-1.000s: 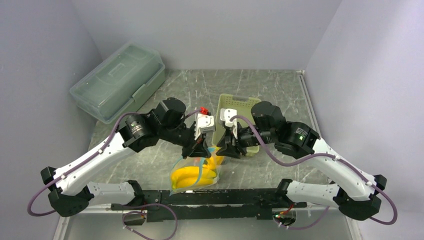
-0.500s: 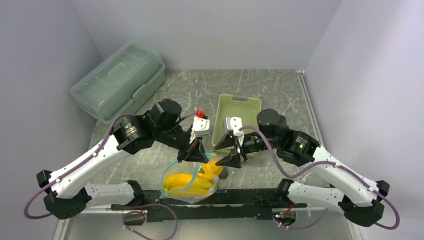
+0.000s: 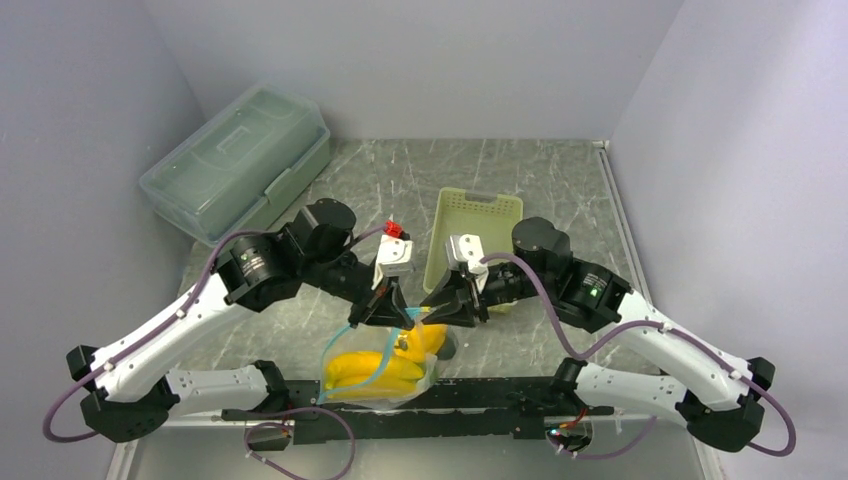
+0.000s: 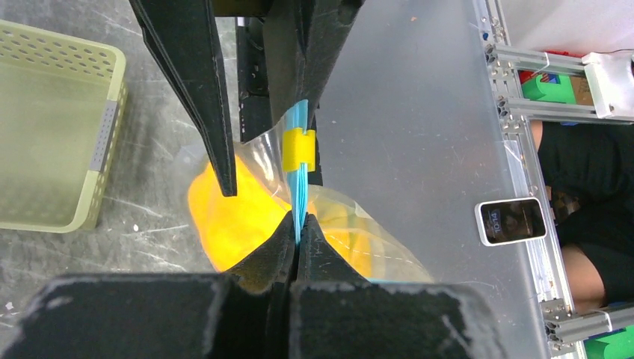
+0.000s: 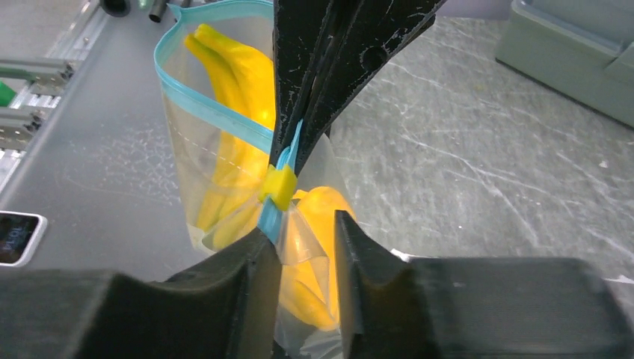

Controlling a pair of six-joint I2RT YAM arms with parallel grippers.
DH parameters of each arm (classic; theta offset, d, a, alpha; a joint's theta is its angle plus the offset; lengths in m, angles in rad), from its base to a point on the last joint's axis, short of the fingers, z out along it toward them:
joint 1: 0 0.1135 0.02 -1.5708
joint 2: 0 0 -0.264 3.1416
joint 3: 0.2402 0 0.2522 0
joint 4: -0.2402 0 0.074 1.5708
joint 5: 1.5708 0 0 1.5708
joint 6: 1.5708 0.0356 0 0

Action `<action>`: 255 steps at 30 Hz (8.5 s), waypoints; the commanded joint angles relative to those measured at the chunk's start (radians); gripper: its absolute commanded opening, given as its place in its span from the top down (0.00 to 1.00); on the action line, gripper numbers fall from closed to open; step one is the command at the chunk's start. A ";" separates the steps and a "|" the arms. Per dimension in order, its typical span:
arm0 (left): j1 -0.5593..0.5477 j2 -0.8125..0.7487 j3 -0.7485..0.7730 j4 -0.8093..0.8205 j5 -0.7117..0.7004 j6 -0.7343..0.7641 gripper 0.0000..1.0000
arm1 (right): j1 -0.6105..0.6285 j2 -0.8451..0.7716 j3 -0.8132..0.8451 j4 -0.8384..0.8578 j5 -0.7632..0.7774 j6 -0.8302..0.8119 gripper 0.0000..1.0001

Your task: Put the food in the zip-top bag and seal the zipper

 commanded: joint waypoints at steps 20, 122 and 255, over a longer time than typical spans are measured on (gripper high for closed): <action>-0.005 -0.030 0.038 0.037 -0.092 -0.006 0.58 | 0.004 0.047 0.097 -0.063 0.007 -0.010 1.00; -0.004 -0.124 -0.101 0.132 -0.262 -0.054 1.00 | 0.004 -0.060 0.244 -0.178 0.329 0.072 1.00; -0.004 -0.179 -0.037 0.000 -0.515 -0.080 0.28 | 0.003 -0.098 0.180 -0.107 0.909 0.194 1.00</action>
